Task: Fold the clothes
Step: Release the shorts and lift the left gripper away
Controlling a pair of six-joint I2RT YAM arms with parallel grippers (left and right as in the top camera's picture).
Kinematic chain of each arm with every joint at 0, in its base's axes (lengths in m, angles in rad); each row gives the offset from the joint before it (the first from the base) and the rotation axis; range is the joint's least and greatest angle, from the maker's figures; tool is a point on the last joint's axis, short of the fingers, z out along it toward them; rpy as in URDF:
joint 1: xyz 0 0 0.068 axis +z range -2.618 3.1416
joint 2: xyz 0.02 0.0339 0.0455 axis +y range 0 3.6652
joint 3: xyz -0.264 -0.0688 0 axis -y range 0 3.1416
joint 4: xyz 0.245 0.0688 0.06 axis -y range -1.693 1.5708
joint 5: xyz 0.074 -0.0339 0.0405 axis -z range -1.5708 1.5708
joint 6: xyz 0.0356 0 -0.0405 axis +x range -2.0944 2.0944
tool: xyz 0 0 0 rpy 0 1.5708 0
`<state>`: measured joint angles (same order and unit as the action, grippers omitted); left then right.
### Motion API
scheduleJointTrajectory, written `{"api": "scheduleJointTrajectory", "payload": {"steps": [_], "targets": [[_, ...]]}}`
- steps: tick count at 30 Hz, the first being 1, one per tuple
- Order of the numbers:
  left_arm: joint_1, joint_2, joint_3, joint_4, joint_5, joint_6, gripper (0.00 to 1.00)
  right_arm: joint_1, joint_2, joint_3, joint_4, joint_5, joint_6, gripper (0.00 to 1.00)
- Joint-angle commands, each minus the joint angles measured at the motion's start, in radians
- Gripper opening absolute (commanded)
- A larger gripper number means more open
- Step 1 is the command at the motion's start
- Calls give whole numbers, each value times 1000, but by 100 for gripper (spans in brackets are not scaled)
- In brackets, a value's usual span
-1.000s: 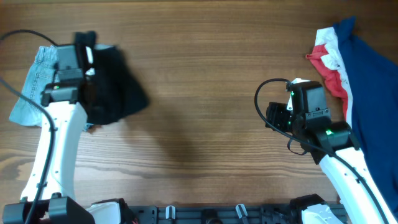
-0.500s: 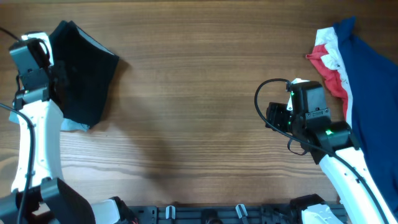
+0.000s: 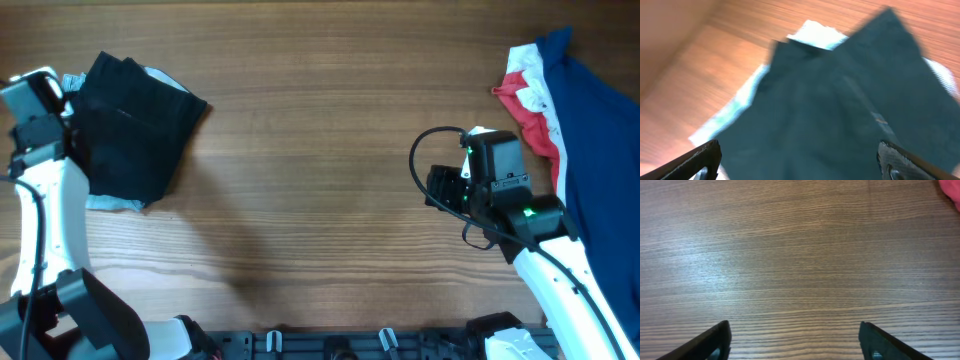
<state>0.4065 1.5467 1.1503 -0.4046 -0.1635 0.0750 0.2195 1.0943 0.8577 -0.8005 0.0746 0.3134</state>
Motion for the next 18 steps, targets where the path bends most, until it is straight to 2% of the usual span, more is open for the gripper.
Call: {"api": "scheduleJointTrajectory", "payload": {"steps": [1, 2, 4, 8, 10, 14, 18], "targets": [[-143, 5, 16, -29, 132, -35, 100, 2, 4, 16, 36, -24, 4, 93], [-191, 4, 16, -43, 134, -36, 100, 2, 5, 16, 56, -25, 3, 99], [-302, 3, 16, -114, 166, -88, 100, 2, 5, 16, 118, -31, 2, 100], [-393, -1, 23, -288, 428, -154, 100, -19, 6, 26, 226, -32, 1, 99], [-391, -14, 36, -417, 476, -201, 100, -44, 5, 50, 193, -32, -1, 99], [-390, -101, 41, -632, 440, -186, 100, -64, -47, 131, -20, -31, -6, 100], [-410, -322, -11, -669, 416, -176, 100, -64, -263, 129, -70, -32, 81, 99]]}}
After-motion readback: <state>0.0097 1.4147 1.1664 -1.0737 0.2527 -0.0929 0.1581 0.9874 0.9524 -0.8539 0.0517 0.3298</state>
